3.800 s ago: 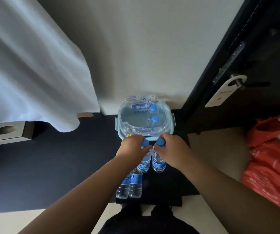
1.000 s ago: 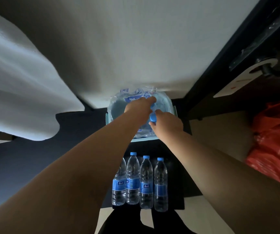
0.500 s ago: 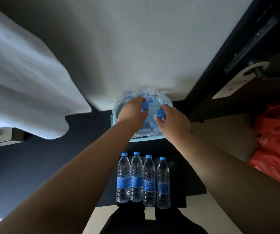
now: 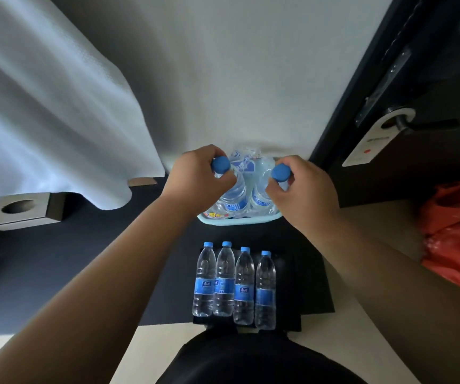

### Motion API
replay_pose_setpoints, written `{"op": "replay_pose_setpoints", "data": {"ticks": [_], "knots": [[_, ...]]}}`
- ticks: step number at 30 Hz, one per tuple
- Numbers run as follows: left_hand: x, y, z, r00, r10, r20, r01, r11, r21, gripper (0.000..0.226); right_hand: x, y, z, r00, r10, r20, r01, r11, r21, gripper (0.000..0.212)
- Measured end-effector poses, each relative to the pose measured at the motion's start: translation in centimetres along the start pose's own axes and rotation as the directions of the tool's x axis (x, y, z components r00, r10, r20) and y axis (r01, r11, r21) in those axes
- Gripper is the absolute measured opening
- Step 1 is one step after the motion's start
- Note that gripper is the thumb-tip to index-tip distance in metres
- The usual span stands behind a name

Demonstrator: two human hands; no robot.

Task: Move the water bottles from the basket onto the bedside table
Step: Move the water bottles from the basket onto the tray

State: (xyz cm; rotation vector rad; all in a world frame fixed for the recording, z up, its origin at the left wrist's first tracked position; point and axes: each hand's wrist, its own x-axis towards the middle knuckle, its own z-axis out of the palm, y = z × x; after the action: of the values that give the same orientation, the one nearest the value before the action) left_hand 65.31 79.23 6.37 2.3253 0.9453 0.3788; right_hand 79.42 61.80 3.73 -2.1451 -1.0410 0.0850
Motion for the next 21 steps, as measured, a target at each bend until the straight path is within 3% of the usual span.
{"op": "replay_pose_setpoints", "data": {"ticks": [4,11,15,21], "knots": [[-3.1,0.2,-0.4,0.999,0.046,-0.009,-0.046,0.999,-0.017,0.015,-2.4,-0.3,-1.6,0.999,-0.036,0.017,0.036,0.999,0.020,0.021],[-6.8,-2.4,4.0,0.960,-0.060,0.275,0.039,0.996,0.080,0.014,-6.5,2.0,-0.2,0.967,0.079,0.242,-0.071,0.997,-0.043,0.016],[-8.0,-5.1,7.8,0.904,-0.131,0.407,0.071,0.985,0.160,0.014,-8.8,4.4,2.0,0.901,0.272,0.339,-0.256,0.962,-0.092,0.014],[-8.6,-9.1,12.4,0.797,-0.206,0.568,0.059,0.962,0.266,0.016,-11.3,9.2,4.8,0.738,0.482,0.473,-0.477,0.868,-0.140,0.013]]}}
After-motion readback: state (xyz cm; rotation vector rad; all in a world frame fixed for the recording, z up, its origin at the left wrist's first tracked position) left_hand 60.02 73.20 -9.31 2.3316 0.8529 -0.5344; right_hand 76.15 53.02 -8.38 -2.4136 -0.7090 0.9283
